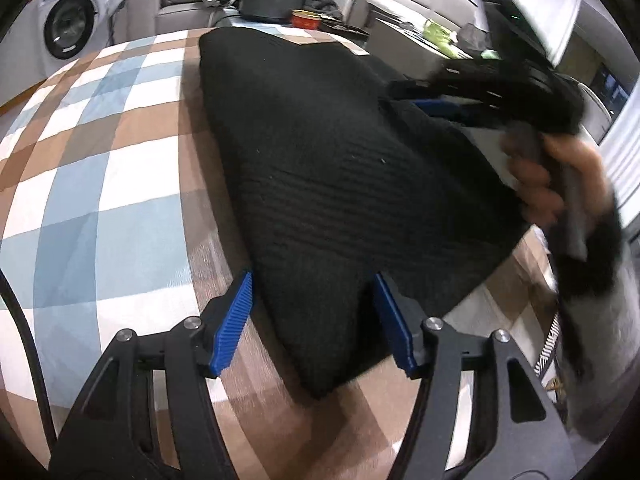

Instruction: Fold small clothes

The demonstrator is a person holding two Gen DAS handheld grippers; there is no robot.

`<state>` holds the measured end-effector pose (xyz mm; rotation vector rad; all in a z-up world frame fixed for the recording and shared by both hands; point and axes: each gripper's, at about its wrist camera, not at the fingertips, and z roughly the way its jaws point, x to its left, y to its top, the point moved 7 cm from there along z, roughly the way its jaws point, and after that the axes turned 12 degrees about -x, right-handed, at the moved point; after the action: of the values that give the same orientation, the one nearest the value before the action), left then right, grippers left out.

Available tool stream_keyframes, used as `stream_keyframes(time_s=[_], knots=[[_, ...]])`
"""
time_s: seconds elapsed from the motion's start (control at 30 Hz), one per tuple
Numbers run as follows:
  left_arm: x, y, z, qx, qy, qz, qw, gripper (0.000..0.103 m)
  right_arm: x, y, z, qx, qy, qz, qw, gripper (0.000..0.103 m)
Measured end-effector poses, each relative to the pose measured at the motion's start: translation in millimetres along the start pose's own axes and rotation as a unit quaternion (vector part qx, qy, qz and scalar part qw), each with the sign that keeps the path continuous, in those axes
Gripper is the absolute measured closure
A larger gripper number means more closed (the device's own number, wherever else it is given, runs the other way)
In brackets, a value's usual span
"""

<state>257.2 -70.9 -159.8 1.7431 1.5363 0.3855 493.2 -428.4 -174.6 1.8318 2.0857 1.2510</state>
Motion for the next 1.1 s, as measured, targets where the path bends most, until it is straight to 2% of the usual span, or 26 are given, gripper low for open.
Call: stream_keyframes(time_s=[0.03,0.07,0.1,0.23,0.33,0.4,0.47,0.53,0.67,0.73,0.83,0.97,1.1], knots=[[1.3,-0.1,0.1,0.001,-0.004,-0.005,1.0,0.044,-1.9,0.2,5.2,0.004,-0.003,0.009,1.0,0.07],[3.8,0.3,-1.3,0.001,-0.008,-0.015,0.9999,0.044,0.1,0.0,8.5,0.008,0.008,0.01,1.0,0.089],[6.8,0.9,-2.4,0.001,-0.014,-0.025,0.9996,0.044,4.4,0.5,9.7,0.009,0.024,0.01,1.0,0.093],[18.1,5.0,-5.4,-0.004,-0.018,-0.05,0.9986,0.044,19.8,8.6,-6.8,-0.023,0.04,-0.022,0.999,0.096],[23.2,10.7,-8.7,-0.011,-0.026,-0.065,0.9975,0.044,24.1,33.1,-48.0,-0.092,0.025,-0.035,0.995,0.097],[22.5,14.9,-13.4,-0.019,-0.032,-0.069,0.9969,0.041,20.4,43.7,-71.7,-0.121,-0.002,-0.044,0.992,0.096],[19.4,19.3,-16.8,-0.029,-0.043,-0.071,0.9961,0.039,12.0,43.3,-70.5,-0.116,-0.044,-0.064,0.99,0.096],[16.5,20.5,-17.6,-0.031,-0.045,-0.066,0.9964,0.039,-3.2,34.1,-51.4,-0.083,-0.071,-0.058,0.992,0.096],[12.6,21.7,-20.3,-0.028,-0.044,-0.061,0.9968,0.039,-32.8,13.6,-15.9,-0.028,-0.088,-0.039,0.995,0.096],[10.3,24.3,-25.9,-0.034,-0.045,-0.059,0.9967,0.039,-41.0,8.2,-11.3,-0.016,-0.084,-0.021,0.996,0.09],[15.1,27.1,-31.8,-0.04,-0.043,-0.063,0.9963,0.039,-45.5,1.7,-19.2,-0.003,-0.037,0.019,0.999,0.079],[29.0,26.4,-25.5,-0.035,-0.027,-0.084,0.9955,0.039,-47.1,-21.8,-53.0,0.001,0.017,0.03,0.999,0.061],[32.6,24.4,-14.9,-0.029,-0.027,-0.097,0.9945,0.039,-40.4,-53.0,-82.9,0.001,0.075,0.056,0.996,0.06]])
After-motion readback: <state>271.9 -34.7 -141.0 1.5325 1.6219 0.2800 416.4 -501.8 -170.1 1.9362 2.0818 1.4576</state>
